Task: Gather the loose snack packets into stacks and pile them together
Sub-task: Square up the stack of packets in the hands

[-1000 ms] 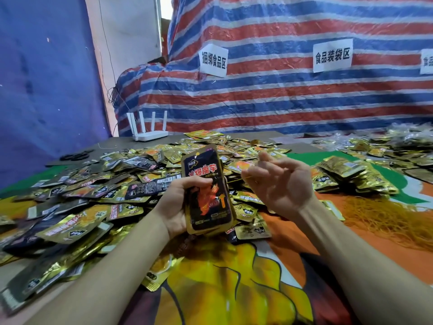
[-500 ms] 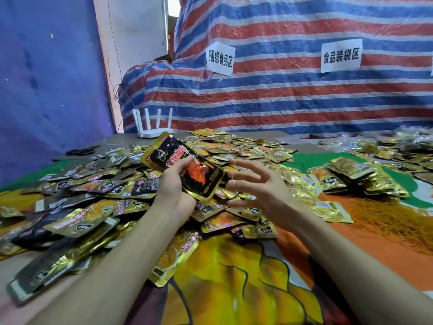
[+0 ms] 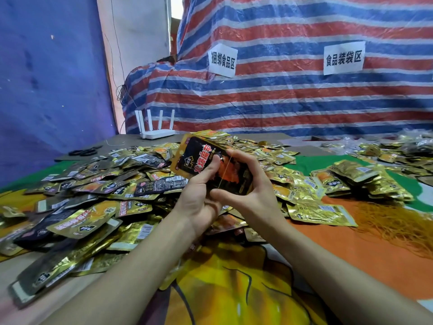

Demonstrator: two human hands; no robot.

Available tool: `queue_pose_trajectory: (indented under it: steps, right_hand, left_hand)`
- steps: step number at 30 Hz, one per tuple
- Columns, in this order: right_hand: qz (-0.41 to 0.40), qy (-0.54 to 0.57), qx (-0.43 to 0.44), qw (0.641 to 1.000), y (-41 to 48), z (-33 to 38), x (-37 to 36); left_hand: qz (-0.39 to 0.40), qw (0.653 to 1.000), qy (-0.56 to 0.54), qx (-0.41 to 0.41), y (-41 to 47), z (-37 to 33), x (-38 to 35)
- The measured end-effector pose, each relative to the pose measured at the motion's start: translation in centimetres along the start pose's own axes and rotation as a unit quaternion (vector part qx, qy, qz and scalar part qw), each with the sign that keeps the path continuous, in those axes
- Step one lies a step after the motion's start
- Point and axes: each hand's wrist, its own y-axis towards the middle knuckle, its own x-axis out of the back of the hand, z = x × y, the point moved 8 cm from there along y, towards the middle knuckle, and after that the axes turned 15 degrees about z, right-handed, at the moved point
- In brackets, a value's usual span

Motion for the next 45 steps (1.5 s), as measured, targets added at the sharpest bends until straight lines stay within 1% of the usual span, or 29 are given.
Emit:
queue_pose_trajectory:
  steps: [5,9,10,12,15,18,20,22,25,26,27,28,30,31,32,33,34,36,38,40,42,45]
  right_hand:
    - [-0.038,0.01,0.025,0.999,0.0,0.5,1.2]
    - [-0.027,-0.017,0.032,0.999,0.0,0.6,1.2]
    - [-0.023,-0.003,0.031,0.999,0.1,0.5,1.1]
    - [-0.027,0.078,0.011,0.997,0.2,-0.2,1.2]
    - [-0.037,0.21,-0.045,0.976,0.4,-1.6,1.7]
    - [0.012,0.293,-0.092,0.952,0.8,-2.2,1.7]
    - [0.042,0.317,-0.116,0.94,0.8,-2.2,2.0]
    - [0.079,0.319,-0.126,0.936,0.6,-2.1,2.2]
    - [0.11,0.34,-0.167,0.919,0.8,-2.4,2.2]
    - [0.104,0.345,-0.182,0.915,0.8,-2.2,2.1]
    - [0.094,0.351,-0.178,0.914,0.7,-1.5,2.0]
    - [0.079,0.39,-0.166,0.902,0.4,-1.3,1.9]
    - [0.043,0.349,-0.111,0.93,-0.1,-0.1,2.1]
    - [0.006,0.367,-0.127,0.922,-0.7,-0.6,2.2]
    - [-0.029,0.362,-0.13,0.923,-1.2,-1.2,2.4]
    - [-0.01,0.294,-0.118,0.948,-1.4,-1.5,2.5]
    - [-0.024,0.241,-0.123,0.962,-1.0,-1.8,3.2]
    - [-0.054,0.194,-0.123,0.972,0.3,-1.8,4.7]
    - [-0.012,0.075,-0.115,0.99,0.7,-0.8,4.4]
    - [0.031,-0.04,-0.118,0.992,0.6,-1.0,3.8]
    - [0.052,-0.063,-0.113,0.99,0.6,-1.0,3.2]
    - [0.075,-0.057,-0.123,0.988,0.6,-1.0,3.4]
  left_hand:
    - [0.014,1.0,-0.006,0.014,0.0,0.3,-0.2]
    - [0.01,1.0,-0.005,0.021,0.2,0.3,0.3]
    - [0.008,1.0,-0.008,0.02,0.2,0.3,0.5]
    - [0.003,1.0,-0.008,0.017,0.2,0.2,0.9]
    - [0.004,1.0,0.007,0.023,0.2,0.4,1.0]
    - [0.004,0.999,0.036,0.025,0.2,0.2,0.9]
    - [-0.002,0.999,0.044,0.023,0.1,0.1,0.9]
    - [-0.002,0.999,0.043,0.02,0.1,0.0,1.0]
    - [-0.01,0.999,0.041,0.023,0.1,0.0,1.2]
    - [-0.012,0.999,0.041,0.025,0.1,0.0,1.3]
    - [-0.012,0.999,0.043,0.024,0.0,-0.2,1.3]
    - [-0.011,0.999,0.048,0.02,0.0,-0.4,1.3]
    - [-0.01,0.998,0.055,0.015,0.0,-0.6,1.3]
    - [-0.01,0.998,0.056,0.016,0.0,-0.5,1.3]
    - [-0.009,0.998,0.055,0.019,-0.1,-0.4,1.2]
    - [-0.009,0.998,0.053,0.022,-0.1,-0.2,1.0]
    - [-0.011,0.998,0.053,0.02,0.0,-0.2,0.9]
    - [-0.015,0.998,0.058,0.02,-0.1,-0.1,0.8]
    - [-0.009,0.997,0.076,0.032,-0.3,0.1,0.5]
    - [-0.027,0.99,0.13,0.037,-0.6,0.1,0.7]
    - [-0.052,0.981,0.185,0.038,-0.8,0.2,0.8]
    - [-0.071,0.973,0.218,0.033,-1.0,0.4,0.7]
